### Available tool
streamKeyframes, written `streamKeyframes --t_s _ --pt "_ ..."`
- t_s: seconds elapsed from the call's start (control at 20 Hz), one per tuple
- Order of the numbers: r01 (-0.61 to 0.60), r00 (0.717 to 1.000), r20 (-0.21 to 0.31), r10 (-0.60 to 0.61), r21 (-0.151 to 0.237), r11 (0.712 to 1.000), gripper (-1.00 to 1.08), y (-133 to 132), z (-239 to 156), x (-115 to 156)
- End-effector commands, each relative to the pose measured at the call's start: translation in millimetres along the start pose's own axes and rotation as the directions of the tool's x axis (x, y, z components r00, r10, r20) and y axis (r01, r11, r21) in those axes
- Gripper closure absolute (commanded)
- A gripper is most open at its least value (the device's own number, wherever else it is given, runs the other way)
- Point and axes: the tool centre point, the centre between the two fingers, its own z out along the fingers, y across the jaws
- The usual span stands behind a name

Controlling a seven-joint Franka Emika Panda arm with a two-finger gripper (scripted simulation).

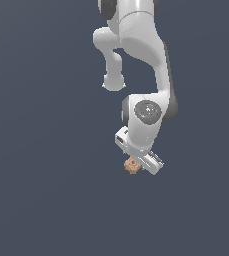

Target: Pick up the object and move it to a goal position.

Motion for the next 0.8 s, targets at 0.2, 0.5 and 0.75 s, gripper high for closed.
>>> streamKeyframes --t_s 0.2,0.5,0.75 --pt "-0.001 1.0 0.0 0.001 0.0 1.0 -0.92 0 6 0" --pt "-0.003 1.0 -0.001 0.003 0.0 1.0 -0.92 1 37 -1" --pt "-0.004 1.0 -0.001 0.004 0.0 1.0 -0.92 0 51 0"
